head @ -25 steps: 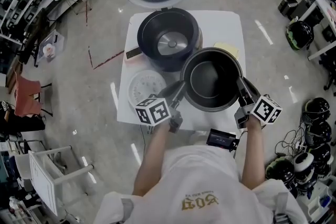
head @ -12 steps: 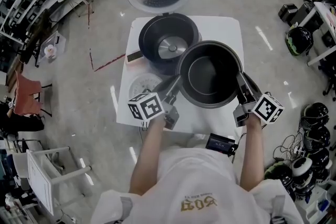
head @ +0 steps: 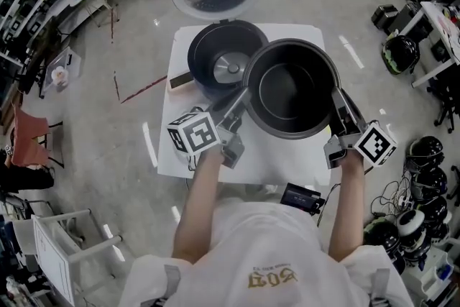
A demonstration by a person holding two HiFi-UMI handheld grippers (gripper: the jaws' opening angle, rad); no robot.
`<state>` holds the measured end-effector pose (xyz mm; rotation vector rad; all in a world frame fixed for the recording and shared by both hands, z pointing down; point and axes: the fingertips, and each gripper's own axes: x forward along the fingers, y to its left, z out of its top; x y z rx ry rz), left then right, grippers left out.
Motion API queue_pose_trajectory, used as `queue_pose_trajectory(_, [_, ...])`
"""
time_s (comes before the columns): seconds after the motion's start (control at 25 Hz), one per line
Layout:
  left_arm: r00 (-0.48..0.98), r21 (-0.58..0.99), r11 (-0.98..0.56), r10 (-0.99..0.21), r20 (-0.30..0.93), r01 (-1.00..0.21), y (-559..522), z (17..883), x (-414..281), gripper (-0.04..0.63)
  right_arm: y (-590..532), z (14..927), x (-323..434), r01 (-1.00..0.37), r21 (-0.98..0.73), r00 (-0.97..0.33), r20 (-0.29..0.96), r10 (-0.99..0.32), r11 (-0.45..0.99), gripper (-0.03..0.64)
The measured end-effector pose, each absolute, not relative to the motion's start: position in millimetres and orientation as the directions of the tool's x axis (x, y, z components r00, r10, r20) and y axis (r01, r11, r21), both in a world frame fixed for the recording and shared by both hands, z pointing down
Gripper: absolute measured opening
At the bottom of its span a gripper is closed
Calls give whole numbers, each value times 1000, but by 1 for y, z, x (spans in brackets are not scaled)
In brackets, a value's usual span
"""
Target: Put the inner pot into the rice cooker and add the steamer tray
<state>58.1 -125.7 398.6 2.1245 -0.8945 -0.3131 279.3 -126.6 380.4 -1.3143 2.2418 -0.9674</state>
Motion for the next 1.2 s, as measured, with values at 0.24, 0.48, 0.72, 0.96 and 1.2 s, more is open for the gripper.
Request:
queue_pose_trajectory(0.24, [747, 755, -472, -664, 34, -454, -151, 377, 38, 63, -139, 358, 260, -630, -715, -444, 13, -896, 302, 52])
queue_pose_trajectory(0.48, [753, 747, -497, -658, 8, -442, -175, 358, 12, 61, -157, 341, 231, -621, -712, -446, -22, -895, 328, 52])
queue_pose_trajectory(0.72, [733, 752, -487, -680, -7, -445, -191, 357, -24, 61, -178, 338, 196, -608, -710, -474, -35, -880, 356, 52])
queue_pose_trajectory(0.96, [716, 755, -482, -698, -26, -443, -209, 353, -55, 60, -204, 335, 166, -604, -705, -493, -37, -870, 372, 52])
queue_pose_trajectory(1.2, [701, 765, -470, -712, -34, -440, -222, 355, -79, 61, -224, 337, 139, -587, -707, -520, -42, -853, 394, 52])
